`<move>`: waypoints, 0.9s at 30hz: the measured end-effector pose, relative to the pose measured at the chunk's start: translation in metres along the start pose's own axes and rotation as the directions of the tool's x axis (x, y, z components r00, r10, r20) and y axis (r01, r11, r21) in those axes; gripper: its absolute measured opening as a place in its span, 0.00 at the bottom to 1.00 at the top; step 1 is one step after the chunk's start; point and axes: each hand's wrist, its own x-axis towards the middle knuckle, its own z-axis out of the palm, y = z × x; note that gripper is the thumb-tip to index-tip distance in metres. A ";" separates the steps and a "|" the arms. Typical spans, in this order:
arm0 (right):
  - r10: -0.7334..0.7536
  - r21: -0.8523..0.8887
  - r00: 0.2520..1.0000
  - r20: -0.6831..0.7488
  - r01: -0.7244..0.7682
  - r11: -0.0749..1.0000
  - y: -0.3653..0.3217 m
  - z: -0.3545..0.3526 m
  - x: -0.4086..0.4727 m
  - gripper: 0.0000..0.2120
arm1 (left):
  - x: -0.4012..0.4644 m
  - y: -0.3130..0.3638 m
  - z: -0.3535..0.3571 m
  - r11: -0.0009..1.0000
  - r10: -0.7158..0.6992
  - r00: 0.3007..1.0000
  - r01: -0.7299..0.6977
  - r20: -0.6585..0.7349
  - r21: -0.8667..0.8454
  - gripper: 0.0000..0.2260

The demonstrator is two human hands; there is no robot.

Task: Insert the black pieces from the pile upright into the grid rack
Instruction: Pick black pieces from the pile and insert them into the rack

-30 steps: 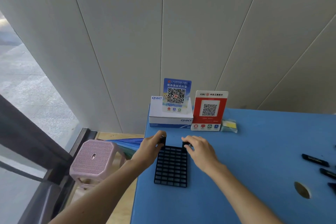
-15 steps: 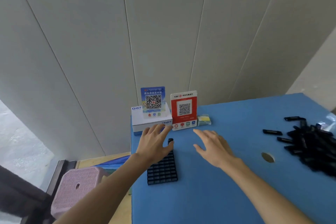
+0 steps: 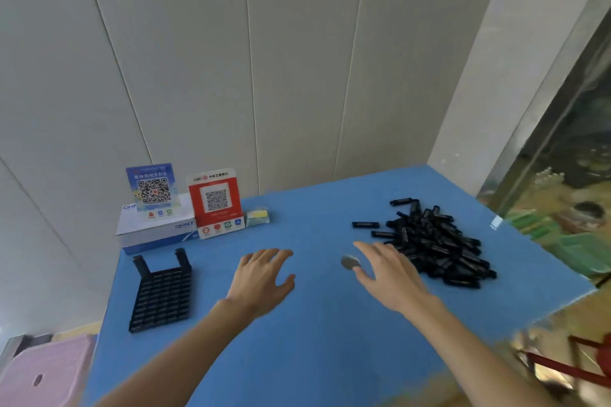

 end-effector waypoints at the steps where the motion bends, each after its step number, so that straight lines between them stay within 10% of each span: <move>1: 0.020 -0.007 1.000 -0.003 -0.020 1.000 0.025 -0.006 -0.013 0.24 | 0.003 0.023 0.009 1.000 0.011 1.000 -0.011 0.020 -0.008 0.27; 12: 0.194 -0.004 0.981 -0.026 -0.194 0.981 0.212 -0.042 -0.100 0.22 | 0.045 0.192 0.085 0.996 0.084 0.978 -0.082 0.193 -0.019 0.27; 27: 0.196 0.028 0.980 0.042 -0.197 0.980 0.318 -0.042 0.007 0.19 | 0.178 0.215 0.152 0.995 -0.052 0.974 0.071 0.222 -0.077 0.20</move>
